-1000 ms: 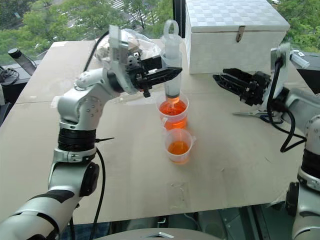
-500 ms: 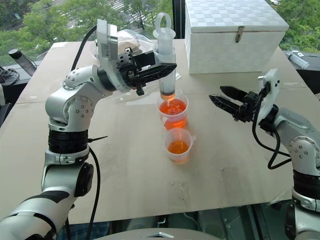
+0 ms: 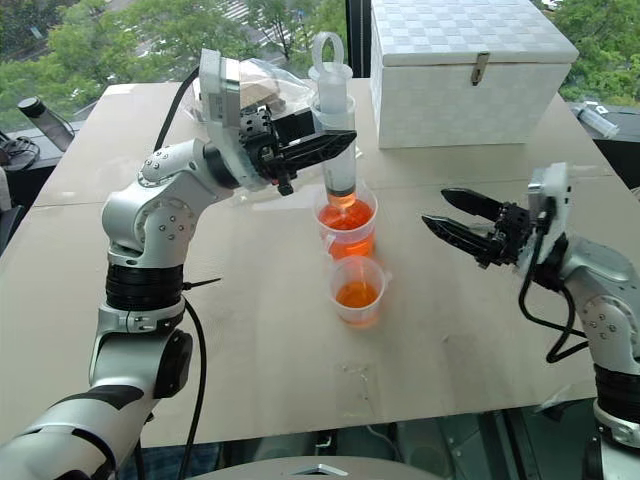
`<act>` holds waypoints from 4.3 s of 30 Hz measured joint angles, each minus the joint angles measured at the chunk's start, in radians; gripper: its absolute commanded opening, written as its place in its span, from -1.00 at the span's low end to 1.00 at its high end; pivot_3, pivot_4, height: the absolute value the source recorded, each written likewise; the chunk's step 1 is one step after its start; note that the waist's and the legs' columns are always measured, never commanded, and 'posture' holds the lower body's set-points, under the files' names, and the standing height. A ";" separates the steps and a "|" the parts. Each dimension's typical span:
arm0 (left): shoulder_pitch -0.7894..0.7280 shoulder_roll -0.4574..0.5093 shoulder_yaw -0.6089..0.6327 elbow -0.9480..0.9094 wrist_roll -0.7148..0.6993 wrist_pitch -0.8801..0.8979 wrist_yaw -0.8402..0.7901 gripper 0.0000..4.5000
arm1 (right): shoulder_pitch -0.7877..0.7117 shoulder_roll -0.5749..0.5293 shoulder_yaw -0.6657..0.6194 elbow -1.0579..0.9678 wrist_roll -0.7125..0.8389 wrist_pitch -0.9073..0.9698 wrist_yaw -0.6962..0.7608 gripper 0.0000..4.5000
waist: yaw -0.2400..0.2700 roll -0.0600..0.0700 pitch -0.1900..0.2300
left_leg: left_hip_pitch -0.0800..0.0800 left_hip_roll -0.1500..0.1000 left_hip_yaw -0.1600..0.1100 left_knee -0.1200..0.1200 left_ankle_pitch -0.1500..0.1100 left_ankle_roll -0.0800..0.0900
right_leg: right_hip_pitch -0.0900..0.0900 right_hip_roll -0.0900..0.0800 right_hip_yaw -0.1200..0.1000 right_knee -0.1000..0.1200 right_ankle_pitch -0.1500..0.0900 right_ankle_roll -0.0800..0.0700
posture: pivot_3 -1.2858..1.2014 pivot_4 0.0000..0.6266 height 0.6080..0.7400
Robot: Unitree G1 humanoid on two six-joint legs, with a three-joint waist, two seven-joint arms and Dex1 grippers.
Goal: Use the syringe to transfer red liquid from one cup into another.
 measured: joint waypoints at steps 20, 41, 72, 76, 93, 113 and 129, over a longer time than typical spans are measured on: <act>0.171 0.073 -0.068 -0.290 -0.166 0.170 0.016 -0.37 | -0.125 -0.132 -0.070 -0.098 0.226 0.111 -0.061 0.42 | 0.003 0.000 0.000 | 0.001 0.000 0.000 0.001 0.000 0.000 | 0.001 0.000 0.000 0.001 0.000 0.000 | 0.03 -0.52 1.00; 0.257 0.032 -0.162 -0.266 -0.004 0.003 -0.010 -0.37 | -0.370 -0.152 0.098 -0.098 0.354 0.270 -0.316 0.42 | 0.003 0.000 0.000 | 0.000 0.000 0.000 0.001 0.000 0.000 | 0.000 -0.001 0.000 0.000 0.000 0.000 | 0.03 -0.52 1.00; 0.237 -0.028 -0.205 -0.189 0.053 -0.007 -0.013 -0.37 | -0.280 -0.208 0.122 -0.191 0.228 0.259 -0.298 -0.96 | 0.001 0.000 0.000 | 0.000 0.000 0.000 0.001 0.000 0.000 | 0.001 0.000 0.000 0.000 0.000 0.000 | 0.03 -0.52 1.00; 0.229 -0.034 -0.205 -0.189 0.051 0.003 -0.011 -0.37 | -0.275 -0.208 0.123 -0.196 0.221 0.261 -0.286 -0.96 | 0.001 0.000 0.000 | 0.000 0.000 0.000 0.001 0.000 0.000 | 0.001 -0.001 0.000 0.000 0.000 0.000 | 0.03 -0.52 1.00; 0.198 -0.052 -0.147 -0.197 -0.004 0.018 0.031 -0.37 | -0.250 -0.244 0.029 -0.098 0.524 0.363 -0.271 0.04 | 0.009 0.000 0.000 | 0.000 0.000 0.000 0.001 0.000 0.001 | 0.001 -0.001 0.000 -0.001 0.000 0.000 | 0.03 -0.52 1.00; 0.285 0.456 0.319 -0.211 -0.573 0.624 0.470 -0.37 | 0.021 -0.289 -0.114 0.031 0.467 0.400 -0.146 0.04 | -0.005 0.000 0.000 | 0.001 0.001 0.000 0.000 0.000 0.000 | 0.000 0.000 0.000 0.001 0.000 0.000 | 0.03 -0.52 1.00; 0.378 0.535 -0.038 -0.019 -0.021 0.469 0.409 0.88 | 0.263 -0.219 0.001 -0.005 0.012 0.158 -0.060 0.07 | 0.022 -0.001 -0.001 | 0.000 0.000 0.001 -0.001 0.000 0.000 | 0.000 0.000 0.001 -0.002 0.000 0.000 | 0.03 -0.52 1.00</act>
